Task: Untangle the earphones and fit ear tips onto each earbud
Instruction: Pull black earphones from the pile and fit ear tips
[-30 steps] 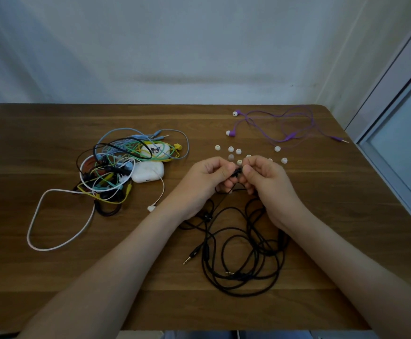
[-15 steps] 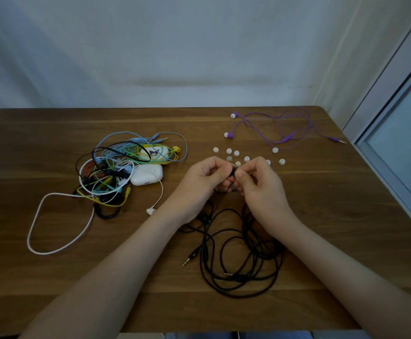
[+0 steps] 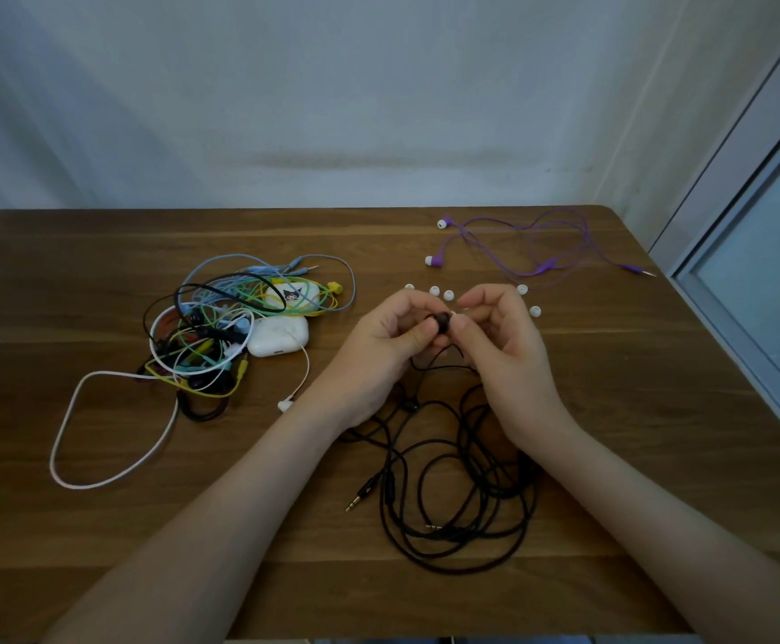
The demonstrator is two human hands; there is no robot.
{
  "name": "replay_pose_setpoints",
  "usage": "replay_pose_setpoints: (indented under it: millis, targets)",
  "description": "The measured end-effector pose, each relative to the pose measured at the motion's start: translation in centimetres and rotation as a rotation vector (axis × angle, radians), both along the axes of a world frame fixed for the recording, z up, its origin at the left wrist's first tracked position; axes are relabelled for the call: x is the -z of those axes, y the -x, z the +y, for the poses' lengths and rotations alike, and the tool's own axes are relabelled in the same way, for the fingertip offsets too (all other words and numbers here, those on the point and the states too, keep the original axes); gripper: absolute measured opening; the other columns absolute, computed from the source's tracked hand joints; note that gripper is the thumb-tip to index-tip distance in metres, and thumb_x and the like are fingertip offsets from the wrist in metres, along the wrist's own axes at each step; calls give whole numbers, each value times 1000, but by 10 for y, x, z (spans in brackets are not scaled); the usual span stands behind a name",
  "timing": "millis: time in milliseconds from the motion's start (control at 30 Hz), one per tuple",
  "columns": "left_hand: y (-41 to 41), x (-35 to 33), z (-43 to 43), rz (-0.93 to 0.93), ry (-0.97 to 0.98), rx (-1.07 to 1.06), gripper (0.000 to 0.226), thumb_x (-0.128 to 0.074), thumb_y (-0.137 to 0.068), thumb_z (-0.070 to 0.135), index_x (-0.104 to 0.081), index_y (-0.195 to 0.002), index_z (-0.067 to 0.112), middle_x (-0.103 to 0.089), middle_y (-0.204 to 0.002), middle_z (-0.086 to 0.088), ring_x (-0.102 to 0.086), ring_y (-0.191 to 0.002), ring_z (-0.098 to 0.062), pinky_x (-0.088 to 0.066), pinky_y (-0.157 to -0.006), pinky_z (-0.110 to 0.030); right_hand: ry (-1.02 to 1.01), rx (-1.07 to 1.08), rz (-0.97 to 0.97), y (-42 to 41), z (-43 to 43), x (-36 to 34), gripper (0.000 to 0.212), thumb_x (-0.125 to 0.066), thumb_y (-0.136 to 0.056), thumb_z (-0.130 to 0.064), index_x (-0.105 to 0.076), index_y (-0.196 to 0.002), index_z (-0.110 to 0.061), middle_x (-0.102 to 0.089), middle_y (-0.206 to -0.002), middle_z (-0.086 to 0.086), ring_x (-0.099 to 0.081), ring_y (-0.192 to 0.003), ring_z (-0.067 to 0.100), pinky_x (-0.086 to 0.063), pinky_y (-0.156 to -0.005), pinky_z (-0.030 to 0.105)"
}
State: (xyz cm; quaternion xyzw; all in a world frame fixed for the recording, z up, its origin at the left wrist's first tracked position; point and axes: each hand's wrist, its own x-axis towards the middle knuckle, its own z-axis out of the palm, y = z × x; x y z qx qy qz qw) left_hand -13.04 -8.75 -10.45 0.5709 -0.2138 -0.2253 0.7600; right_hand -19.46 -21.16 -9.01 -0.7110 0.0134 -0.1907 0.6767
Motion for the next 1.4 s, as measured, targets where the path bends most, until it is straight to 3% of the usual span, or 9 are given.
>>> replay_pose_setpoints:
  millis: [267,433,667,867,1000,1100,1233,1300,1400]
  targets:
    - [1,-1,3,-2,12,31,21,-45,-95,-5,-61,-99,7,-67,-86,-2,-63,-79,-9,-53,-74,-21,-46,-17,38,-2,-4,0,20,-53,-91,3,-57,-94,-16,-61,-76,-8,-59,-70,5,-48,-69,25]
    - [2,-4,4,57,64,53,15,-56,-92,15,-63,-100,5,-67,-92,-7,-64,-84,-14,-54,-82,-32,22,-17,40,-4,-6,3,19,-56,-90,1,-58,-94,-18,-60,-82,-4,-57,-75,9,-45,-69,27]
    - [0,-2,4,37,-28,5,15,-52,-93,-2,-63,-94,9,-67,-85,-3,-63,-82,-13,-49,-81,-31,74,-45,37,-3,-8,3,21,-52,-90,5,-58,-93,-15,-61,-82,-1,-60,-76,8,-49,-68,20]
    - [5,-9,6,-17,-92,18,21,-52,-93,-4,-64,-96,13,-67,-90,0,-61,-87,-12,-51,-78,-25,260,-40,93,-1,-11,-1,32,-55,-84,7,-52,-104,-17,-54,-82,1,-51,-74,3,-45,-70,17]
    - [9,-28,11,-32,-92,-11,21,-46,-95,-3,-62,-98,10,-63,-92,-10,-61,-79,-13,-52,-73,-22,502,-118,167,3,-16,-9,38,-62,-82,-1,-51,-114,-19,-47,-97,-3,-49,-91,10,-41,-80,20]
    - [13,-43,25,-128,-181,32,27,-41,-93,-8,-63,-95,8,-64,-90,-7,-58,-77,-15,-48,-69,-23,870,-274,274,13,-22,-15,34,-63,-87,-21,-57,-121,-22,-40,-111,-4,-36,-113,15,-33,-102,33]
    - [25,-58,44,-160,-295,7,20,-44,-76,2,-62,-83,8,-65,-79,1,-52,-66,-13,-44,-61,-24,1197,-504,398,33,-20,-23,56,-62,-82,-57,-45,-129,-34,-28,-120,-11,-21,-115,7,-25,-101,31]
    - [30,-65,50,-138,-349,-3,24,-40,-63,8,-58,-78,7,-60,-69,-1,-45,-59,-15,-38,-51,-22,1223,-549,421,39,-17,-25,52,-65,-82,-51,-43,-125,-35,-27,-121,-14,-23,-115,5,-28,-101,30]
    - [36,-72,54,-119,-530,2,15,-40,-67,6,-53,-75,4,-52,-56,-6,-37,-46,-16,-30,-41,-21,1084,-537,427,44,-14,-26,51,-68,-85,-30,-37,-126,-36,-33,-123,-17,-37,-117,5,-41,-100,30]
